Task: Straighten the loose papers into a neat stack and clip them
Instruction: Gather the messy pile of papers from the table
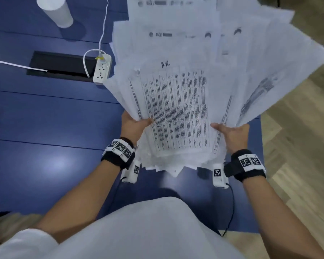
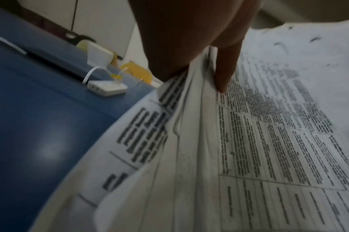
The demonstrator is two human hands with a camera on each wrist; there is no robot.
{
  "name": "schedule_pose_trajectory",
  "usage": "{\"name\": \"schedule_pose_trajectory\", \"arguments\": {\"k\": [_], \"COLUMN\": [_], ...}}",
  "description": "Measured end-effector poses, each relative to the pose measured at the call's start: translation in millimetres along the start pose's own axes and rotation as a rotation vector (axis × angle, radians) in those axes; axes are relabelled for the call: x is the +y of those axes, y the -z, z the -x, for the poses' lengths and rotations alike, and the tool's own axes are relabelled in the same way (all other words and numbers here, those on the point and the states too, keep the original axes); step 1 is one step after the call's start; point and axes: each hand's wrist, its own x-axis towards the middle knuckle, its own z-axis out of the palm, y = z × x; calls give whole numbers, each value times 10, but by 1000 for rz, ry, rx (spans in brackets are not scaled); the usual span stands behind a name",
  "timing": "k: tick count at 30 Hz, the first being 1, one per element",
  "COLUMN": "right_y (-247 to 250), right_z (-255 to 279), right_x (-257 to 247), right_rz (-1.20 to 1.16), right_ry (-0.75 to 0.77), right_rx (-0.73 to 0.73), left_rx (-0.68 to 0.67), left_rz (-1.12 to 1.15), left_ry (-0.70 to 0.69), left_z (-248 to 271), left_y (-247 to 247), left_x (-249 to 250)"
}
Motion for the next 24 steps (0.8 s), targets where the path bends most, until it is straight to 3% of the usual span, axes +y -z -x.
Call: {"name": "schedule_pose_trajectory", "arguments": {"k": [5, 7, 11, 17, 20, 24], "right_y": [270, 376, 329, 160, 201, 108], "right_z": [83, 63, -49, -33, -16, -13], "right_x": [-258, -267, -120, -169, -217, -271], "right_rz": [-106, -21, 175, 76, 72, 26], "right_ry": [161, 109, -2, 103, 167, 223], "right_rx": [-25, -96, -263, -155, -203, -212], "left_rx": [-23, -84, -126, -63, -93, -86], "left_rz": [129, 116, 3, -1, -109, -84], "left_ry": [-177, -199, -120, -108, -110, -86], "left_z": [195, 189, 109, -111, -154, -164], "left_y": [86, 151, 141, 108, 160, 117], "left_x": [426, 466, 406, 350, 313, 234]}}
